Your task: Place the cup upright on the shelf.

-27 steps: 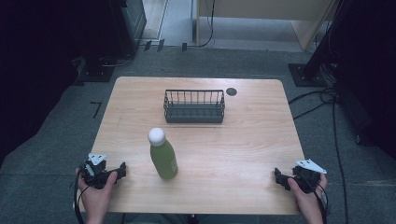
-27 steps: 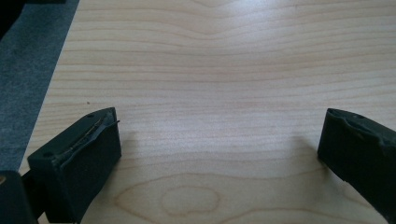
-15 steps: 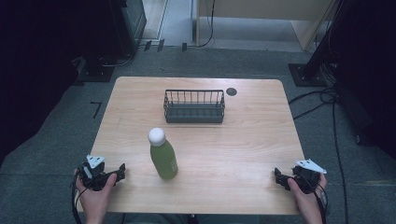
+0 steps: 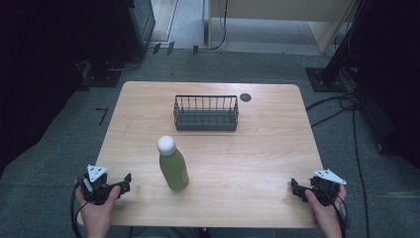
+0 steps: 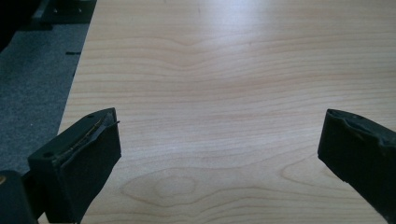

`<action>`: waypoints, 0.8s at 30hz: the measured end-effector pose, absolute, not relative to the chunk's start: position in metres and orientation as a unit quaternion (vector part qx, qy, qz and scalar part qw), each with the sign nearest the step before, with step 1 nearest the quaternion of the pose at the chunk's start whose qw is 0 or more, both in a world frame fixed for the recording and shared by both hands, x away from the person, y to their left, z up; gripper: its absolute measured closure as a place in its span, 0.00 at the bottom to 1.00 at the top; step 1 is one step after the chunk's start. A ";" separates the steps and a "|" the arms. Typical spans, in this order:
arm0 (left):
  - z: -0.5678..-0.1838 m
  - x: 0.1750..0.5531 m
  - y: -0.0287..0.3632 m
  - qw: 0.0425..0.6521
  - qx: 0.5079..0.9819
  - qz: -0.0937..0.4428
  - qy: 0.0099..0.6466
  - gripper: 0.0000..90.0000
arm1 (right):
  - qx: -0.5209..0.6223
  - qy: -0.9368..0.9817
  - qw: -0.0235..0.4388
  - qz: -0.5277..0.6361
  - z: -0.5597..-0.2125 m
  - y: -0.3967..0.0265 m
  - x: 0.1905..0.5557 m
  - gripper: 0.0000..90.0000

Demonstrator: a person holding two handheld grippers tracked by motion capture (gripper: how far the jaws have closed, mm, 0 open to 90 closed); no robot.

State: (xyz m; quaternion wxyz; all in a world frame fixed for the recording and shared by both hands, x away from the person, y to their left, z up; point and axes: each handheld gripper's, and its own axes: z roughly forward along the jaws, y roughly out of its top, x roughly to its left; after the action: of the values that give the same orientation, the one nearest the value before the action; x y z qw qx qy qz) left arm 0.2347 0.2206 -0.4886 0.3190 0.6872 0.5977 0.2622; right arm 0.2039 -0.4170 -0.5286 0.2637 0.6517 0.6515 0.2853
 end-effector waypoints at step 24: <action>-0.463 0.214 0.184 0.362 0.717 0.250 0.540 0.00 | 0.652 0.651 0.264 0.285 -0.529 -0.417 0.204 0.00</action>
State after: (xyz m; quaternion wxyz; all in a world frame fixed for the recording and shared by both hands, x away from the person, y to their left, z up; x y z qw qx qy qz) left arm 0.2140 0.1842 -0.4629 0.3625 0.7171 0.5404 0.2497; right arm 0.2038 -0.4170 -0.5286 0.2637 0.6518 0.6513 0.2853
